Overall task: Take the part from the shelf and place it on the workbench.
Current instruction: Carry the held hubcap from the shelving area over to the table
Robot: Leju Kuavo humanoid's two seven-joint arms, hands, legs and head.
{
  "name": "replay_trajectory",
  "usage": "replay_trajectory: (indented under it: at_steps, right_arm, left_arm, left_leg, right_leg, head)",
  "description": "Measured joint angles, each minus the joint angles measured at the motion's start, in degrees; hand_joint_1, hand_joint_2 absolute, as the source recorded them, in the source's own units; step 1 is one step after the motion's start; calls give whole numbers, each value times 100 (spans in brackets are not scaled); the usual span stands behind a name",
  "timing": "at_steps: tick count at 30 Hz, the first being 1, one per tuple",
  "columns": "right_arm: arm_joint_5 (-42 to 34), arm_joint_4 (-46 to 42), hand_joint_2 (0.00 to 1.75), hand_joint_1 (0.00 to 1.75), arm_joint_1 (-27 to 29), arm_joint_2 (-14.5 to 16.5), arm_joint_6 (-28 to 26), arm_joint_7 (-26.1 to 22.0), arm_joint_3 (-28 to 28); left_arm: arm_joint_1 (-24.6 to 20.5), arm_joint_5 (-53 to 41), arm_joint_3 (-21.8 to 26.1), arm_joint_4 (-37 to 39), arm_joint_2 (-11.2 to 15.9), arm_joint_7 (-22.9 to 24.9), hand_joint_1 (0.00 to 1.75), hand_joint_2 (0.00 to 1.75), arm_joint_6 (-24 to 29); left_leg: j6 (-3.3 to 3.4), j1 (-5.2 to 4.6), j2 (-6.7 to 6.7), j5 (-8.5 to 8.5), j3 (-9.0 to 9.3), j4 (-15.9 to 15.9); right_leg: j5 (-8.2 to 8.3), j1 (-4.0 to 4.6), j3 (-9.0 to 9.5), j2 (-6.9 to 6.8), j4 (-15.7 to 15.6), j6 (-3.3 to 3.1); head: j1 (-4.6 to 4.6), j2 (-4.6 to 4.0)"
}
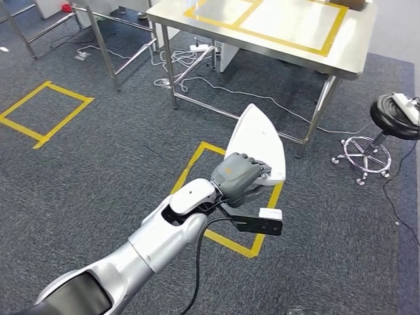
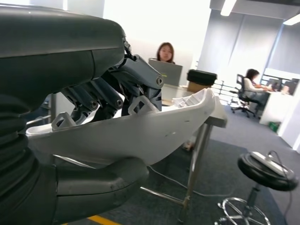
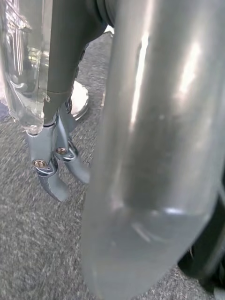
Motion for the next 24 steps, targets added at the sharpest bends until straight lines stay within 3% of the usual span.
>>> replay_trajectory:
  at_steps: [1, 2, 4, 6, 9, 11, 12, 14, 15, 16, 17, 18, 20, 22, 24]
  right_arm:
    - [-2, 0, 0, 0, 7, 0, 1, -3, -1]
    - [-2, 0, 0, 0, 15, 0, 0, -5, -1]
    - [7, 0, 0, 0, 20, -1, -4, -13, -2]
    - [25, 0, 0, 0, 15, -1, -7, -20, -1]
    - [51, 0, 0, 0, 30, -2, -8, -18, 0]
    - [58, 0, 0, 0, 34, -1, -14, -15, -1]
    - [60, 0, 0, 0, 28, -1, -17, -14, -1]
    - [60, 0, 0, 0, 14, 0, -19, -13, 1]
    - [60, 0, 0, 0, 12, 0, -19, -11, 1]
    - [60, 0, 0, 0, 14, 0, -19, -10, 1]
    - [60, 0, 0, 0, 16, 0, -19, -8, 0]
    - [61, 0, 0, 0, 18, 0, -19, -7, -1]
    - [62, 0, 0, 0, 16, 1, -19, -6, -1]
    - [62, 0, 0, 0, 17, 1, -19, -6, 0]
    - [62, 0, 0, 0, 29, 0, -19, -5, 1]
  left_arm:
    - [4, 2, -1, 4, 1, 0, 175, 175, 0]
    - [3, 5, -2, 7, 0, 0, 175, 175, 1]
    - [-5, 18, -5, 7, -3, 0, 175, 175, 4]
    - [-20, 37, -7, 7, -5, 3, 175, 175, 6]
    - [-14, 55, -12, 7, -19, 14, 175, 175, 6]
    - [-10, 59, -18, 7, -30, 20, 175, 175, 7]
    - [-9, 61, -22, 7, -29, 22, 175, 175, 8]
    - [13, 66, -31, 8, -14, 28, 175, 175, 8]
    - [33, 67, -33, 9, 1, 32, 175, 175, 7]
    - [53, 68, -35, 12, 14, 35, 175, 175, 7]
    - [65, 69, -37, 15, 25, 37, 175, 175, 6]
    - [66, 70, -39, 17, 32, 37, 175, 175, 6]
    - [52, 73, -44, 18, 33, 37, 175, 175, 6]
    - [44, 76, -49, 18, 22, 37, 175, 175, 6]
    - [49, 80, -50, 18, 7, 37, 175, 175, 6]
  left_leg:
    - [-1, -8, 79, -14, 12, 0]
    - [-10, -12, 143, -30, 30, 1]
    - [-49, -15, 226, -67, 77, 0]
    - [-104, -33, 271, -93, 99, 0]
    - [-200, -39, 290, -85, 114, -48]
    - [-253, -30, 190, -176, 63, 55]
    - [-270, -30, 113, -301, -47, 269]
    - [-282, -34, -11, -620, -438, 998]
    - [-286, -36, -32, -717, -642, 1339]
    - [-287, -37, -40, -707, -773, 1518]
    - [-286, -36, -42, -590, -804, 1493]
    - [-282, -34, -43, -387, -718, 1253]
    - [-275, -27, -53, 6, -385, 517]
    - [-236, -24, -75, 143, -174, 59]
    - [-194, -31, -89, 138, -157, -9]
  right_leg:
    - [16, -2, -26, -22, 75, 0]
    - [132, -2, 77, -34, -90, -5]
    - [444, 2, 533, -82, -869, -25]
    - [575, 27, 866, -124, -1427, -69]
    - [558, 62, 920, -106, -1521, -163]
    - [567, 42, 943, -82, -1561, -233]
    - [571, 28, 957, -71, -1579, -267]
    - [566, 24, 963, -36, -1583, -313]
    - [563, 25, 964, -11, -1583, -323]
    - [561, 26, 965, 18, -1583, -328]
    - [561, 24, 967, 49, -1581, -327]
    - [559, 19, 971, 77, -1579, -322]
    - [544, 22, 967, 131, -1548, -281]
    - [527, 37, 943, 164, -1517, -223]
    - [518, 44, 934, 166, -1519, -274]
  head:
    - [-1, 0]
    - [-1, 0]
    - [0, 0]
    - [-5, 0]
    - [-10, 0]
    - [-15, 0]
    - [-20, 0]
    - [-27, 0]
    - [-28, 0]
    - [-29, 0]
    - [-29, 0]
    - [-29, 0]
    - [-32, 0]
    - [-32, 0]
    - [-28, 0]
